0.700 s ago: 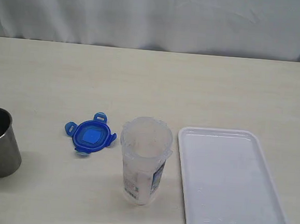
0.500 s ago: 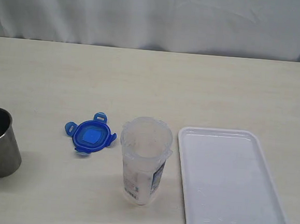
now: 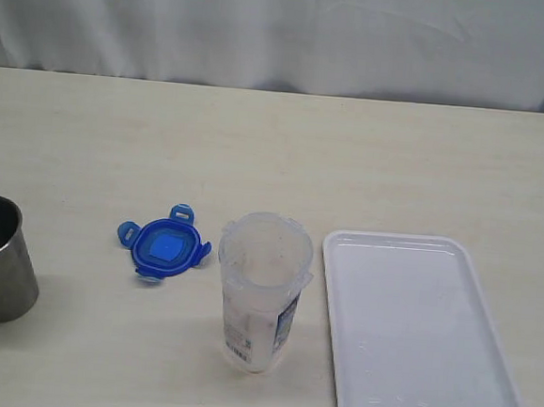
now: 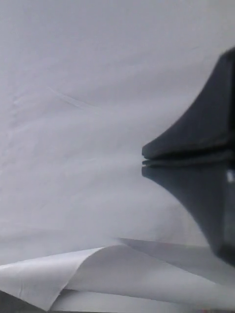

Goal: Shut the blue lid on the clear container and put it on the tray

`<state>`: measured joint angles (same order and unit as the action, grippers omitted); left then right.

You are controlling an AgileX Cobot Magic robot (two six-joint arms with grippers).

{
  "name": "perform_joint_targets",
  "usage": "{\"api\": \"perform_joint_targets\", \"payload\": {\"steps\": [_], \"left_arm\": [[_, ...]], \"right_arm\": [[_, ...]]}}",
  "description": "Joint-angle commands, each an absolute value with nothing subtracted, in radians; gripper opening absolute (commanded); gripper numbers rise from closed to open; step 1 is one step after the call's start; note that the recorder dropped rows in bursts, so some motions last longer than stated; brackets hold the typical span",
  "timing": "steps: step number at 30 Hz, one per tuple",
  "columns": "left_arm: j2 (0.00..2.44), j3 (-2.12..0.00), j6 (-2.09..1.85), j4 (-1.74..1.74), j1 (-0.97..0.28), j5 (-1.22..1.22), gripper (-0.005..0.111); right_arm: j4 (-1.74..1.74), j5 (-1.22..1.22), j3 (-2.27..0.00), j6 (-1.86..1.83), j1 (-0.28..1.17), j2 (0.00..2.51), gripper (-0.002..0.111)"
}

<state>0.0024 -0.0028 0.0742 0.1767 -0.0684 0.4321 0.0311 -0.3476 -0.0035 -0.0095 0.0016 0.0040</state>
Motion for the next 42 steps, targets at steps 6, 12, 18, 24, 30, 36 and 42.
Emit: {"api": "perform_joint_targets", "payload": {"steps": [6, 12, 18, 24, 30, 36, 42], "left_arm": [[0.000, 0.000, 0.162, 0.172, -0.065, 0.586, 0.072], [0.000, 0.000, 0.162, 0.182, -0.065, 0.615, 0.105], [0.000, 0.000, 0.180, 0.180, -0.065, 0.506, 0.105], [0.000, 0.000, 0.183, 0.182, -0.065, 0.226, 0.105], [0.183, 0.000, 0.154, 0.182, -0.065, 0.307, 0.105], [0.476, 0.000, 0.123, 0.184, -0.065, 0.428, 0.105], [0.744, 0.000, 0.095, 0.182, -0.065, 0.571, 0.105]], "right_arm": [[0.034, -0.345, 0.000, -0.012, 0.003, 0.000, 0.004], [0.034, -0.345, 0.000, -0.012, 0.003, 0.000, 0.004], [0.034, -0.345, 0.000, -0.012, 0.003, 0.000, 0.004], [0.034, -0.345, 0.000, -0.012, 0.003, 0.000, 0.004], [0.034, -0.345, 0.000, -0.012, 0.003, 0.000, 0.004], [0.034, -0.345, 0.000, -0.012, 0.003, 0.000, 0.004], [0.034, -0.345, 0.000, -0.012, 0.003, 0.000, 0.004]]}}
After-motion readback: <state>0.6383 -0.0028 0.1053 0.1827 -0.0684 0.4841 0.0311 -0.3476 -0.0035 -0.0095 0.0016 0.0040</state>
